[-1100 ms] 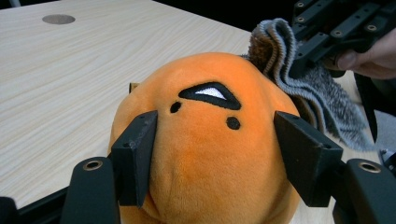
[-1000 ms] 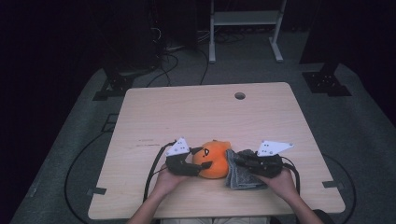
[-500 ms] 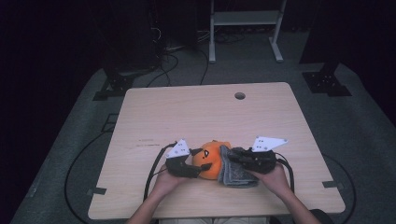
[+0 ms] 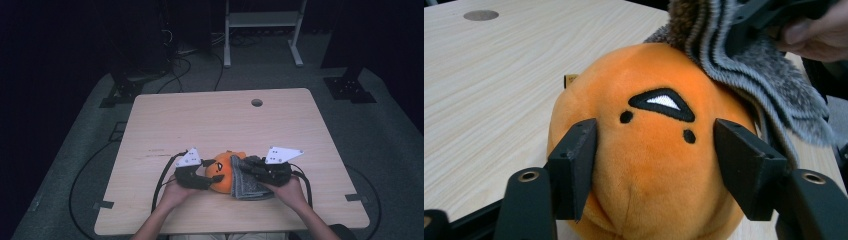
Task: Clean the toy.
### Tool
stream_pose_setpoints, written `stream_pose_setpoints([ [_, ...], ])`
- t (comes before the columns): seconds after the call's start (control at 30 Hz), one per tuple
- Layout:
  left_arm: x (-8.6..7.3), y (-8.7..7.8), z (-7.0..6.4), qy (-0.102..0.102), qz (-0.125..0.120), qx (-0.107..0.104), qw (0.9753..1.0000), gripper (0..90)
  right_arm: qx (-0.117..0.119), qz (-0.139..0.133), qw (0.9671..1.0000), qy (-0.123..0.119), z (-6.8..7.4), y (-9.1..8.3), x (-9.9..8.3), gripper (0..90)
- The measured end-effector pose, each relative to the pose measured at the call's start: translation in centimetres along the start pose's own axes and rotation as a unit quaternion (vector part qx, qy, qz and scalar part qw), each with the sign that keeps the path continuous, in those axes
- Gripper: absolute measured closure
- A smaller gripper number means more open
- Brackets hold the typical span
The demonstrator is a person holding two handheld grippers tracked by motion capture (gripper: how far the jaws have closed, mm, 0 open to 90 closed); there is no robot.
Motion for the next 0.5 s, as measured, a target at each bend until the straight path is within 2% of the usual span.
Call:
stream_pose_setpoints([
  [0.1,-0.1,-0.1,0.1,-0.002,0.000,-0.002,1.0000,36.5,-0.005,0.007,0.9999,0.012,-0.6,-0.1,-0.5,78.2],
  [0.13,-0.1,-0.1,0.2,-0.003,-0.001,-0.004,1.0000,36.5,-0.021,0.018,0.9993,0.025,-1.6,-0.7,-1.2,78.2],
  [0.23,-0.1,0.0,0.2,-0.003,0.001,-0.003,1.0000,36.5,-0.025,0.022,0.9989,0.034,-2.1,-1.3,-1.6,78.2],
  [0.3,-0.1,0.1,0.2,-0.001,0.003,-0.002,1.0000,36.8,-0.019,0.007,0.9994,0.028,-1.7,-1.4,-1.2,78.2],
  [0.4,-0.2,0.2,0.0,0.006,0.007,0.004,1.0000,37.1,0.004,-0.015,0.9998,0.013,-0.3,-1.0,0.0,78.2],
  [0.47,-0.2,0.2,-0.1,0.009,0.010,0.005,0.9999,37.1,0.011,-0.012,0.9999,-0.004,0.6,-0.3,0.3,78.1],
  [0.5,-0.2,0.2,-0.1,0.009,0.010,0.005,0.9999,37.1,0.011,-0.012,0.9999,-0.004,0.6,-0.3,0.3,78.1],
])
Point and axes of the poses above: each handheld gripper's, and its own axes: y roughly forward along the jaws, x roughly out of its top, z roughly to its left, the point moved 9 cm from there along y, roughly forward along the jaws, and after that the axes turned 1 degree about y, right-handed, at the moved point
